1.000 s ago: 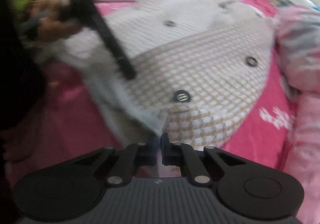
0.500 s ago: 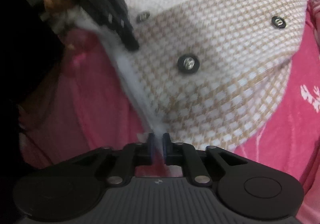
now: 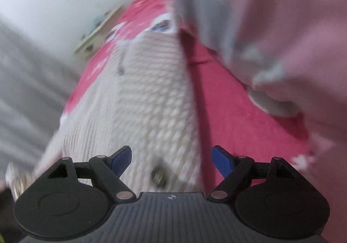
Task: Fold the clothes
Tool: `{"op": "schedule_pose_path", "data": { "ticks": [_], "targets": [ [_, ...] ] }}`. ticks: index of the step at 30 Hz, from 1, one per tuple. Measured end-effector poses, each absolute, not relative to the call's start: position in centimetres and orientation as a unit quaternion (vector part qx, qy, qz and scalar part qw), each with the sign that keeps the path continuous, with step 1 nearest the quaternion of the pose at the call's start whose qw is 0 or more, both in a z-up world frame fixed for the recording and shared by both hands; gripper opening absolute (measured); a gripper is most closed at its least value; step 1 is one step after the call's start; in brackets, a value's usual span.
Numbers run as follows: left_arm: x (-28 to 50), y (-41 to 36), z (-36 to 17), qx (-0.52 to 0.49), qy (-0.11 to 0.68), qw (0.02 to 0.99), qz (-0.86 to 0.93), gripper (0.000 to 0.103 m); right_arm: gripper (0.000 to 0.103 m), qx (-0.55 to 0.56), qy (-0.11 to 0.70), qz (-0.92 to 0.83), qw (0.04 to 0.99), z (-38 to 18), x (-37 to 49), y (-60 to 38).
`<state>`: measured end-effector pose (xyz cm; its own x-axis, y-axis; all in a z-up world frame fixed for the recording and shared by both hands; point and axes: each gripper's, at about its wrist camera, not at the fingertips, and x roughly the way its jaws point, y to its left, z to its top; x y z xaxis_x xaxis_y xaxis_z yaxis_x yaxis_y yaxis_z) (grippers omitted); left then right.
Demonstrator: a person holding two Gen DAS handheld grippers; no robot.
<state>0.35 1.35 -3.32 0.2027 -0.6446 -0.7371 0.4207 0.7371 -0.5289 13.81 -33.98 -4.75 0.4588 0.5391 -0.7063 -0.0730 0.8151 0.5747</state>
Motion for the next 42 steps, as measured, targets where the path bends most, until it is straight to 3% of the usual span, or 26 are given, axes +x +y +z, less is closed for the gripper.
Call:
{"op": "schedule_pose_path", "data": {
  "ticks": [3,4,5,6,7,9,16,18,20,22,25,29,32,36,42],
  "targets": [
    [1.4,1.5,-3.6,-0.137,0.529,0.769,-0.331,0.026,0.086,0.310,0.497,0.182,0.790,-8.2,15.3,-34.5],
    [1.7,1.9,-3.6,-0.145,0.528,0.772,-0.324,0.026,0.080,0.325,0.491,0.191,0.786,-8.6,15.2,-34.6],
    [2.2,2.4,-3.2,-0.153,0.519,0.781,-0.311,0.026,0.067,0.331,0.484,0.205,0.784,-8.6,15.2,-34.6],
    [2.6,3.0,-2.8,-0.162,0.510,0.791,-0.298,0.026,0.034,0.336,0.482,0.220,0.779,-8.4,15.2,-34.5],
    [3.3,3.5,-2.2,-0.174,0.500,0.797,-0.290,0.027,0.027,0.333,0.480,0.222,0.781,-7.9,15.0,-34.2],
    [4.7,4.4,-1.1,-0.195,0.480,0.809,-0.278,0.029,0.021,0.269,0.455,0.230,0.817,-5.4,14.2,-32.4],
    [8.8,7.8,4.4,-0.199,0.374,0.879,-0.220,0.041,0.021,-0.092,0.314,0.354,0.876,0.8,9.2,-17.0],
    [9.3,8.3,5.3,-0.188,0.357,0.892,-0.205,0.043,0.022,-0.196,0.281,0.379,0.860,-0.2,7.0,-12.0],
    [9.6,8.3,5.4,-0.167,0.348,0.901,-0.195,0.045,0.030,-0.273,0.265,0.393,0.837,-2.1,5.3,-7.8],
    [10.4,7.4,4.3,-0.147,0.358,0.902,-0.190,0.047,0.053,-0.321,0.254,0.402,0.819,-3.8,3.5,-5.9],
    [11.7,6.0,1.6,-0.119,0.391,0.896,-0.176,0.047,0.071,-0.350,0.236,0.419,0.804,-4.9,1.1,-5.1],
    [12.8,5.8,-1.3,-0.115,0.434,0.879,-0.162,0.047,0.079,-0.322,0.219,0.448,0.805,-2.7,-0.6,-6.8],
    [13.3,5.8,-2.4,-0.127,0.446,0.872,-0.160,0.048,0.080,-0.245,0.237,0.458,0.821,0.4,0.1,-10.5],
    [13.6,6.0,-3.5,-0.131,0.461,0.866,-0.146,0.048,0.087,-0.051,0.293,0.410,0.862,3.5,6.6,-17.0],
    [14.1,8.1,-5.6,-0.200,0.479,0.850,-0.084,0.047,0.087,0.239,0.390,0.255,0.852,-1.0,21.4,-24.6]
  ]
}}
